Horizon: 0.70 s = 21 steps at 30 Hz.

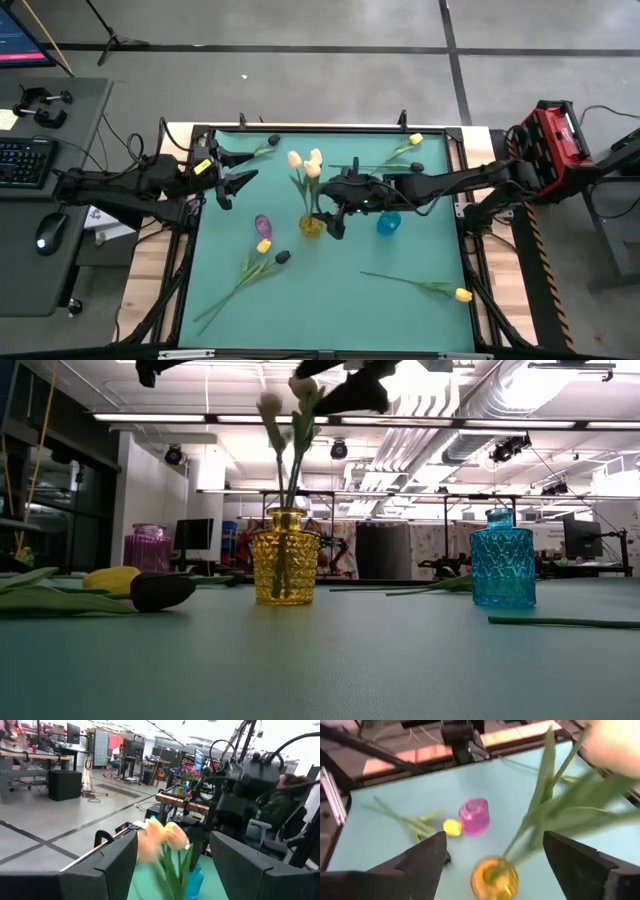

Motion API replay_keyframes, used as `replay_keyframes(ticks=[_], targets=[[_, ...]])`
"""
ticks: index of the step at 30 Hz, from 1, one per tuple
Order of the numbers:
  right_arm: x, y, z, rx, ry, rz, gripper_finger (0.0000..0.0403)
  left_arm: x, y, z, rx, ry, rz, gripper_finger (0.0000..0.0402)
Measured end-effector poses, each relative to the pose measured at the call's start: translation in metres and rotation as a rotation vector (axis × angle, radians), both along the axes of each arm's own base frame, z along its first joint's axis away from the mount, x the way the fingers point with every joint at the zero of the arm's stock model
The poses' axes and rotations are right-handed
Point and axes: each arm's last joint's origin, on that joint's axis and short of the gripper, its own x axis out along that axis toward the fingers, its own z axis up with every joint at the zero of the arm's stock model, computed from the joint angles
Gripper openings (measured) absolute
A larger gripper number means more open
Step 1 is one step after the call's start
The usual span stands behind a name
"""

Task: Sort flowers into vase by color
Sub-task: Put the white flower into the yellow vase, then put the bottom right yellow flower into the blue vase

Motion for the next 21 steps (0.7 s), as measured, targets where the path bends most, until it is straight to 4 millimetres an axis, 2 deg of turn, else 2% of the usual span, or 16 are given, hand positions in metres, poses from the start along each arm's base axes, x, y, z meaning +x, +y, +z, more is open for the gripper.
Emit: replay_keyframes(ticks=[7, 11, 17, 21], targets=[[-0.038, -0.004, 0.015, 0.012, 0.147, -0.019, 0.0322, 0.000, 0.001, 0.000, 0.037, 0.012, 0.029, 0.0236], [-0.056, 0.000, 0.014, 0.037, 0.258, -0.036, 0.0315, 0.000, 0.001, 0.000, 0.029, 0.010, 0.028, 0.0236], [-0.075, 0.020, 0.001, 0.073, 0.446, -0.032, 0.0312, 0.000, 0.000, 0.000, -0.011, -0.005, 0.020, 0.0236], [-0.091, 0.044, -0.022, 0.177, 0.530, -0.020, 0.0312, 0.000, 0.000, 0.000, -0.013, -0.006, 0.019, 0.0236]])
